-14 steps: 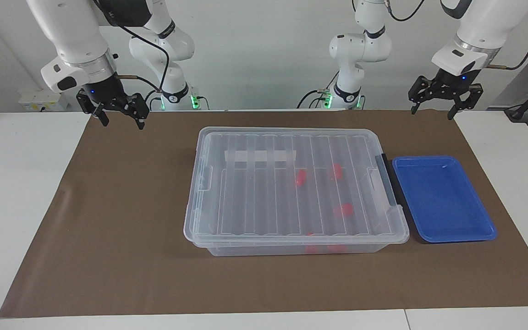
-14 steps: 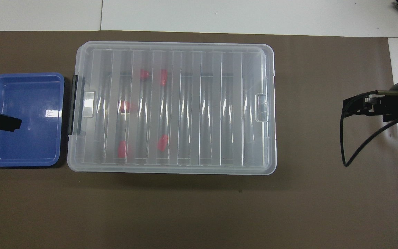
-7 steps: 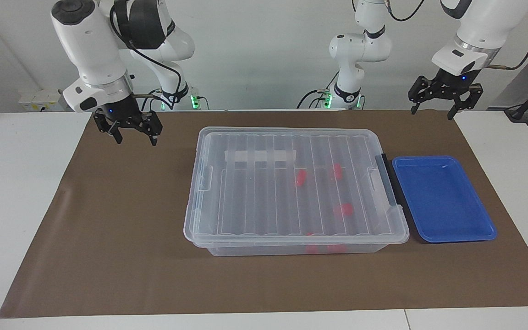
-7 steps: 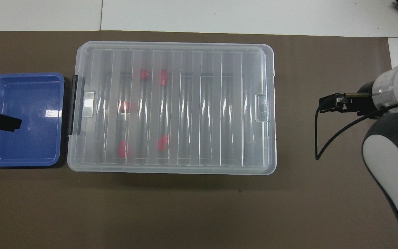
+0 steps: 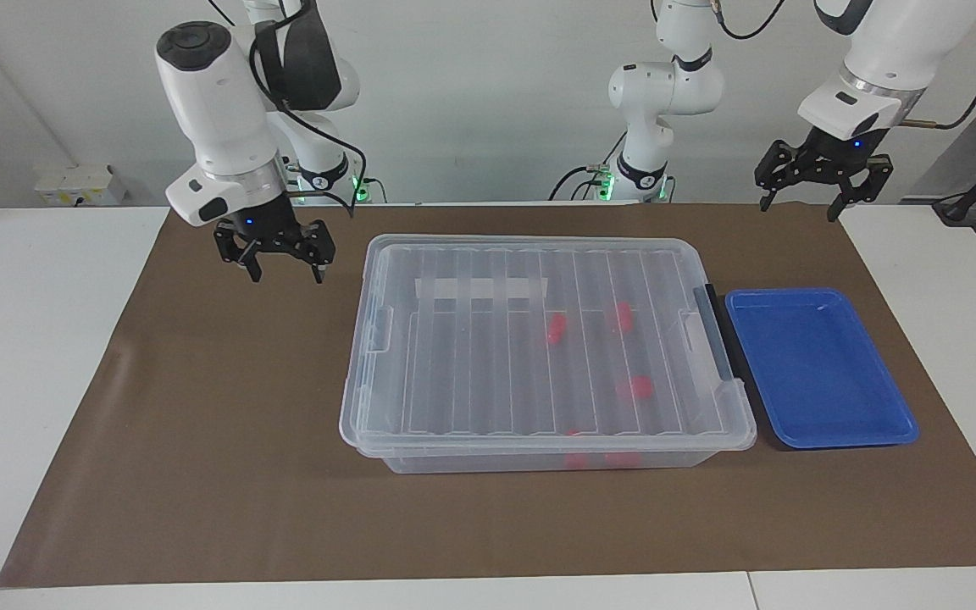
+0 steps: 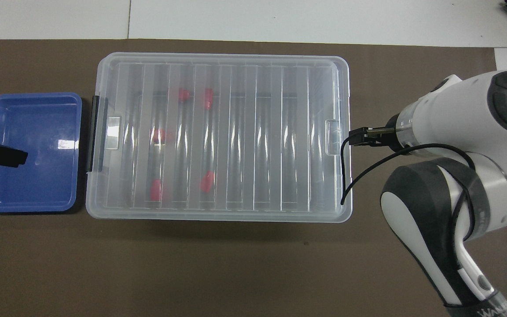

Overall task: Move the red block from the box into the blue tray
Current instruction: 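Reach the right gripper to the edge of the clear lid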

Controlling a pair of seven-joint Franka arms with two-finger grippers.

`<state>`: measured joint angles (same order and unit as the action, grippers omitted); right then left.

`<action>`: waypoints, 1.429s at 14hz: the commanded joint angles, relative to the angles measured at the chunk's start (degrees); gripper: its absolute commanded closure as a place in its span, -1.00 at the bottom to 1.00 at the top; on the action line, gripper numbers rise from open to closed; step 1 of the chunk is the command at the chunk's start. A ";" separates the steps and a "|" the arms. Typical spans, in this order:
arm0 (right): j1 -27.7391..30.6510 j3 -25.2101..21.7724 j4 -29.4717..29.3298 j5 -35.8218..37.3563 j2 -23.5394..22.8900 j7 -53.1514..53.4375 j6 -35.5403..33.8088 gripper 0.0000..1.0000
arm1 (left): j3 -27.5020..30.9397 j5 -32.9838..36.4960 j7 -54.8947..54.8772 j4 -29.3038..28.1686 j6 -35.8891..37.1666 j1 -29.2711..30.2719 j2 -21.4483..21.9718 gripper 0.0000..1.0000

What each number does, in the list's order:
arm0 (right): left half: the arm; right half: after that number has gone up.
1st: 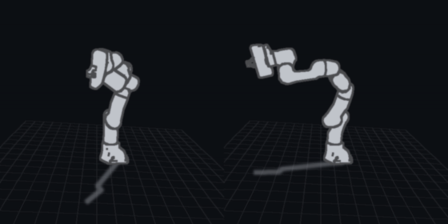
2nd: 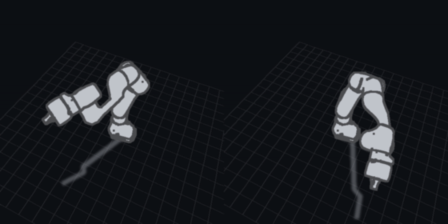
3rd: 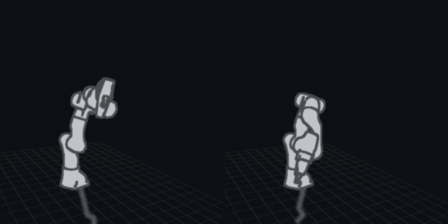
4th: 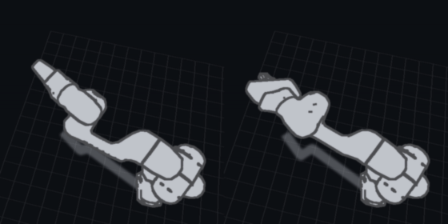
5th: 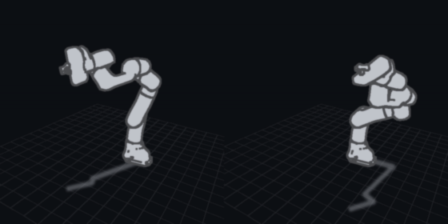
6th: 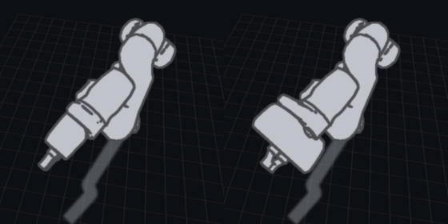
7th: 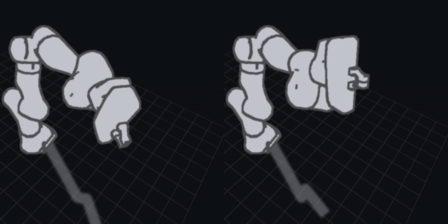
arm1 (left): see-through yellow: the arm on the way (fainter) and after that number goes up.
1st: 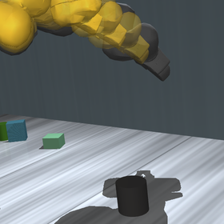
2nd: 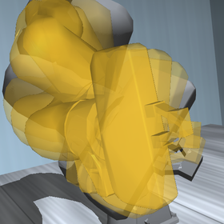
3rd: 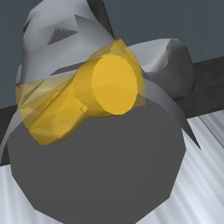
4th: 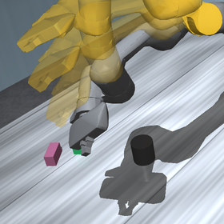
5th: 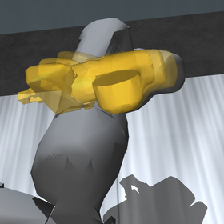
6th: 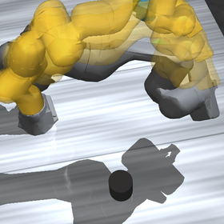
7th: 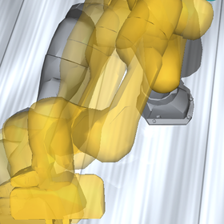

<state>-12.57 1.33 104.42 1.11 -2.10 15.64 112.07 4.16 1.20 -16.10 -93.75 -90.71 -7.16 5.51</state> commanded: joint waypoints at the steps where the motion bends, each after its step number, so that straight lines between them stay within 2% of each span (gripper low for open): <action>1: -0.43 -0.01 0.52 -0.93 -1.32 1.06 2.27 -1.00 | 0.05 0.21 0.46 -0.38 0.01 -0.05 0.47 -1.00; 6: -1.14 -0.01 0.61 -0.93 -3.87 1.06 3.86 -1.00 | 0.05 0.21 0.54 -0.38 0.01 -0.13 0.47 -1.00; 20: 1.49 -0.10 2.19 -0.93 -4.05 -3.68 3.77 -1.00 | -0.38 0.21 2.55 -0.38 0.45 -1.10 0.47 -1.00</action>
<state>-12.60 1.11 105.81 1.11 -6.44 14.86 114.99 3.43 1.20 -15.72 -93.77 -90.30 -7.30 5.51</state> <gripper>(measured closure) 0.000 0.000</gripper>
